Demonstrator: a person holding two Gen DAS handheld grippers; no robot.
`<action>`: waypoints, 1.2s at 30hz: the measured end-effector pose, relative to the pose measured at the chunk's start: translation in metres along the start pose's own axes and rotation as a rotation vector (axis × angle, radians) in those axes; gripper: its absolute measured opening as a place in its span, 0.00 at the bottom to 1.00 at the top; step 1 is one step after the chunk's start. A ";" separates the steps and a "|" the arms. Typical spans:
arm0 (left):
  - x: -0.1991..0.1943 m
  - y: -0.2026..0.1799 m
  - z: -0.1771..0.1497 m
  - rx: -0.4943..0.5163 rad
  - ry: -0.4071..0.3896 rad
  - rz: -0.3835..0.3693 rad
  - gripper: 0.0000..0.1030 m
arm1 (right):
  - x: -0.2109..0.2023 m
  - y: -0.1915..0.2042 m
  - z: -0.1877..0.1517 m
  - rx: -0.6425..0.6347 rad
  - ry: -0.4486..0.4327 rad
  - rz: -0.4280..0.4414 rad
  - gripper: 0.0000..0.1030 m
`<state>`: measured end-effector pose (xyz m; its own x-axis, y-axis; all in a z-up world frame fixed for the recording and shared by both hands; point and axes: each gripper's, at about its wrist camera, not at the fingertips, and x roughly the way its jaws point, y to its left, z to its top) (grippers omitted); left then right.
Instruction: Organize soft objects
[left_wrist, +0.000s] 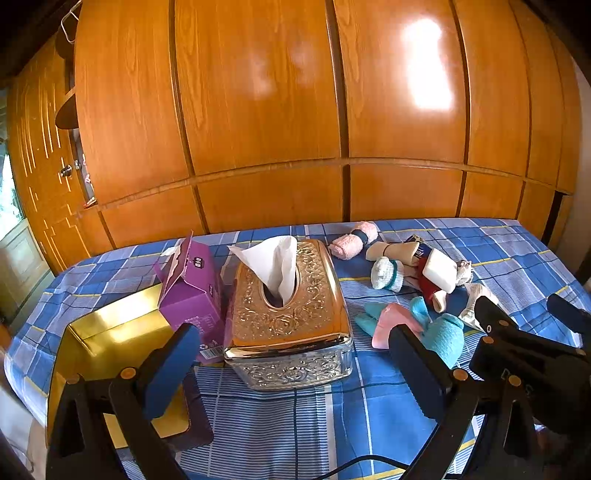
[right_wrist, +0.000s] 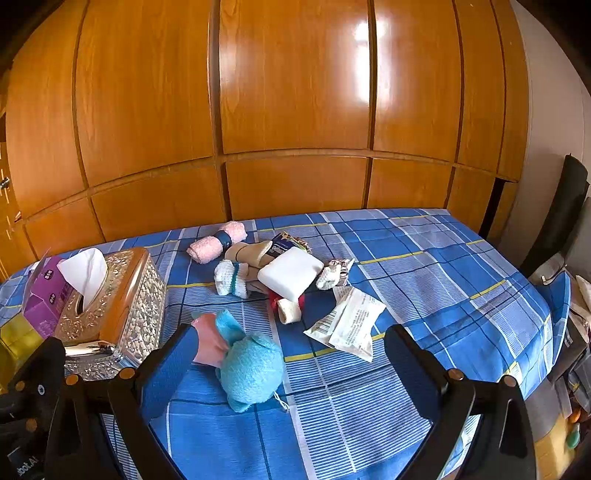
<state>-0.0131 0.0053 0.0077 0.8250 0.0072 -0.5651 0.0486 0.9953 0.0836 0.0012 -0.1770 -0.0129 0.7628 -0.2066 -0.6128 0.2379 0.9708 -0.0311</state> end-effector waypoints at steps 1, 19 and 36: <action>-0.001 0.001 0.000 -0.001 -0.001 0.001 1.00 | 0.000 -0.001 0.000 0.001 0.001 0.000 1.00; -0.003 0.000 -0.002 0.005 0.000 -0.005 1.00 | 0.003 -0.004 -0.003 0.008 0.009 -0.008 1.00; -0.002 -0.005 -0.002 0.011 0.004 -0.013 1.00 | 0.005 -0.007 -0.002 0.017 0.013 -0.005 1.00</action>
<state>-0.0162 0.0003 0.0072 0.8218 -0.0054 -0.5697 0.0655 0.9942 0.0851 0.0023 -0.1844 -0.0177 0.7537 -0.2098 -0.6229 0.2523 0.9674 -0.0207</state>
